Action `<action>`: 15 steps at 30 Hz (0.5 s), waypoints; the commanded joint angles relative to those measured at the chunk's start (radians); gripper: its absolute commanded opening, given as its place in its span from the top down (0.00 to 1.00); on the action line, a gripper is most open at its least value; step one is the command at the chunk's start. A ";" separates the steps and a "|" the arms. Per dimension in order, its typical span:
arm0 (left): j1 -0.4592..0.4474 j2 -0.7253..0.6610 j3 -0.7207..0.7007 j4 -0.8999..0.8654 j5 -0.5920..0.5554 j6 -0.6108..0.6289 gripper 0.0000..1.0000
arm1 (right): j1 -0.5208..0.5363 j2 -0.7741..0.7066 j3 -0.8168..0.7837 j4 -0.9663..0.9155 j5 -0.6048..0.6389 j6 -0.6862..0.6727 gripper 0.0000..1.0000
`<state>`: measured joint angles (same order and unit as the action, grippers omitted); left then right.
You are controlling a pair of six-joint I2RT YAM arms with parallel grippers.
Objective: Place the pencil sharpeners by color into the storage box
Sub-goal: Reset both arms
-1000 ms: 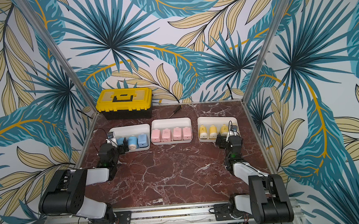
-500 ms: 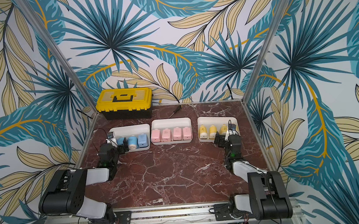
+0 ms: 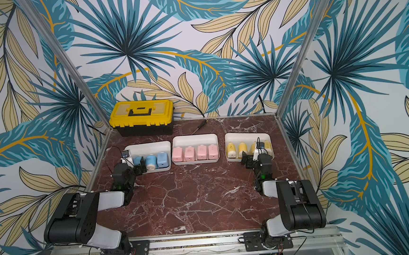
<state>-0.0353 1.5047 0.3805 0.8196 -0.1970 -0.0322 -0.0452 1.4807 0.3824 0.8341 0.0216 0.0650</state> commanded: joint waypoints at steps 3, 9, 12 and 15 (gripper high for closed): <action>0.010 0.007 0.012 0.021 0.010 0.006 0.01 | -0.001 0.005 0.007 0.023 -0.022 -0.018 0.01; 0.010 0.008 0.011 0.021 0.010 0.006 0.01 | 0.001 0.004 0.010 0.019 -0.020 -0.019 0.01; 0.010 0.009 0.012 0.021 0.010 0.006 0.01 | 0.001 0.006 0.010 0.017 -0.020 -0.019 0.01; 0.010 0.009 0.011 0.021 0.011 0.007 0.01 | 0.001 0.006 0.012 0.017 -0.019 -0.020 0.01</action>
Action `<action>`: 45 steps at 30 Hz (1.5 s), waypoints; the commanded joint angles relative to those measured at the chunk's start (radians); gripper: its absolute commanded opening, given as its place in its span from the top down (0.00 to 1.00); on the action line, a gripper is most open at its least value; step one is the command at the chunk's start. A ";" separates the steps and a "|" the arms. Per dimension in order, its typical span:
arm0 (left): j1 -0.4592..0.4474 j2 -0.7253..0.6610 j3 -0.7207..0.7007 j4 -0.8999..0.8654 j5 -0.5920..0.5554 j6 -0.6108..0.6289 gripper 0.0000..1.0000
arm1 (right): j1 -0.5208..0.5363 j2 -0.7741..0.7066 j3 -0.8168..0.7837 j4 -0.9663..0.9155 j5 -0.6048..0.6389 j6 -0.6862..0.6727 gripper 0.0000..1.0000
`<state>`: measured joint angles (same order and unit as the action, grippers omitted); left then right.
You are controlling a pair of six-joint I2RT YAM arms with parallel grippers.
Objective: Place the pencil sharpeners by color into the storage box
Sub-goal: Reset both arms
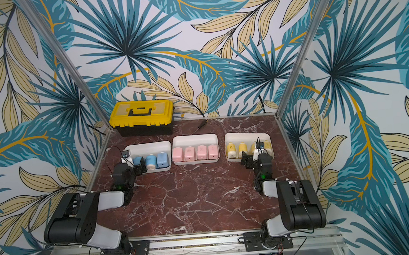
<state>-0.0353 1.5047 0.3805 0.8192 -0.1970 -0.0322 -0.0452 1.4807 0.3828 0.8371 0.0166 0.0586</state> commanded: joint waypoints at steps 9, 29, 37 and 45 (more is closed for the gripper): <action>0.009 0.009 0.012 0.022 0.011 0.007 0.00 | 0.007 0.008 0.018 0.002 -0.009 -0.019 0.01; 0.011 0.008 0.014 0.020 0.013 0.008 0.01 | 0.013 0.008 0.023 -0.007 0.002 -0.022 0.01; 0.012 0.009 0.014 0.021 0.013 0.009 0.01 | 0.016 0.009 0.026 -0.010 0.006 -0.024 0.01; 0.012 0.009 0.013 0.021 0.013 0.006 0.01 | 0.016 0.009 0.025 -0.012 0.006 -0.023 0.01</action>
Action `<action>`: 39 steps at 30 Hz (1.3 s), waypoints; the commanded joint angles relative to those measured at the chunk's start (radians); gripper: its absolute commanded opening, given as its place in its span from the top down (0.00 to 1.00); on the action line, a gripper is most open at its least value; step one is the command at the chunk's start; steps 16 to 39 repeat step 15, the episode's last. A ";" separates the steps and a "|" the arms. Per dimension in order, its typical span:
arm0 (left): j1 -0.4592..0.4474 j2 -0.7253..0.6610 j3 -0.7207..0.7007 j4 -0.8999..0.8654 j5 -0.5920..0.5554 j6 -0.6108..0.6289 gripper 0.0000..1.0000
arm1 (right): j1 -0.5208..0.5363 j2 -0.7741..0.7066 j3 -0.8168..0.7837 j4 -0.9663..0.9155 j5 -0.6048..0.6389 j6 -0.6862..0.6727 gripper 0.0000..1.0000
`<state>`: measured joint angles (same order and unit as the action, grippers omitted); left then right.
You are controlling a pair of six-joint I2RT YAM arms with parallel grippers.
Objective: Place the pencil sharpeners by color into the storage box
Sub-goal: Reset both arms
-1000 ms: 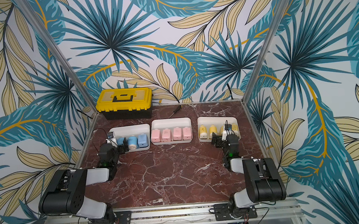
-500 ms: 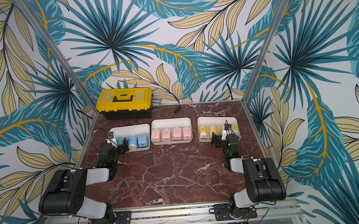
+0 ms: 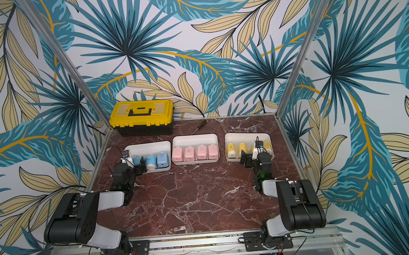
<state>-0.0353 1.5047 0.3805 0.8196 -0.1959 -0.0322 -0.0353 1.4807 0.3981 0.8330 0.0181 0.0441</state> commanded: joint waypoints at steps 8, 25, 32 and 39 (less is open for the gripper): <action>0.012 0.008 0.014 0.020 0.012 0.007 0.01 | 0.009 0.009 0.013 -0.011 0.004 -0.013 0.01; 0.012 0.008 0.013 0.021 0.012 0.006 0.01 | 0.021 0.012 0.021 -0.021 0.009 -0.028 0.01; 0.012 0.008 0.013 0.021 0.012 0.006 0.01 | 0.021 0.012 0.021 -0.021 0.009 -0.028 0.01; 0.012 0.008 0.013 0.021 0.012 0.006 0.01 | 0.021 0.012 0.021 -0.021 0.009 -0.028 0.01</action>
